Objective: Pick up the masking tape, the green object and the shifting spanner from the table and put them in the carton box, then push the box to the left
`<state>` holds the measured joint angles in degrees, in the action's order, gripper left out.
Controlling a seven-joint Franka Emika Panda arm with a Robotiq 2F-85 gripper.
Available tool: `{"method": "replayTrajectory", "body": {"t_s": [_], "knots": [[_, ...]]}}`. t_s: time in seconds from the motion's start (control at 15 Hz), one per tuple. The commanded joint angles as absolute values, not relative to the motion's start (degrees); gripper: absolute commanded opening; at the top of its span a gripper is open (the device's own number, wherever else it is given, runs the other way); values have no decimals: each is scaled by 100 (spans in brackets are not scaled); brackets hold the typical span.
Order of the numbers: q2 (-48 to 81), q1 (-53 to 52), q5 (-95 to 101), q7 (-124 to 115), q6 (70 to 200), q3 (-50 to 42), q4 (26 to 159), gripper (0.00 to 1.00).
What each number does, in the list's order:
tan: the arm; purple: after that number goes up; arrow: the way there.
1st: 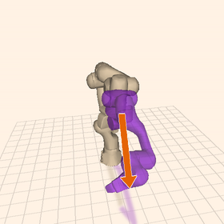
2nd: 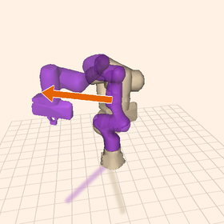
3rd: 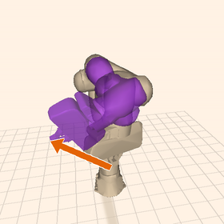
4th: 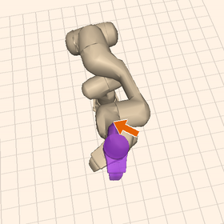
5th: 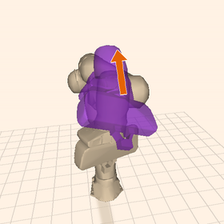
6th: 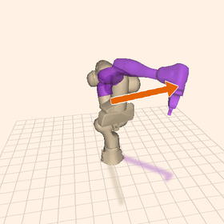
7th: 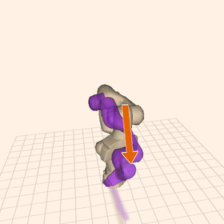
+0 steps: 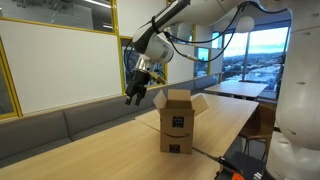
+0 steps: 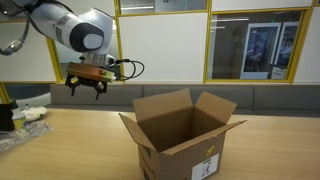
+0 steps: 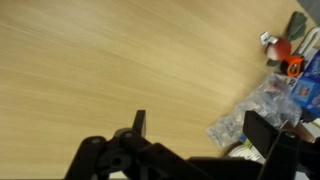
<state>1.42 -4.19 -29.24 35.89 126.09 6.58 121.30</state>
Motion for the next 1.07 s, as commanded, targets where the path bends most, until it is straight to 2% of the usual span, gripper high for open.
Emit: {"method": "replayTrajectory", "body": {"t_s": [0.0,0.6,1.0], "knots": [[122,-505,-3245,4214,12331,698,12416,100],[1646,-571,-2779,4327,12775,904,12311,100],[2617,-911,-651,3070,13665,704,11957,100]]}}
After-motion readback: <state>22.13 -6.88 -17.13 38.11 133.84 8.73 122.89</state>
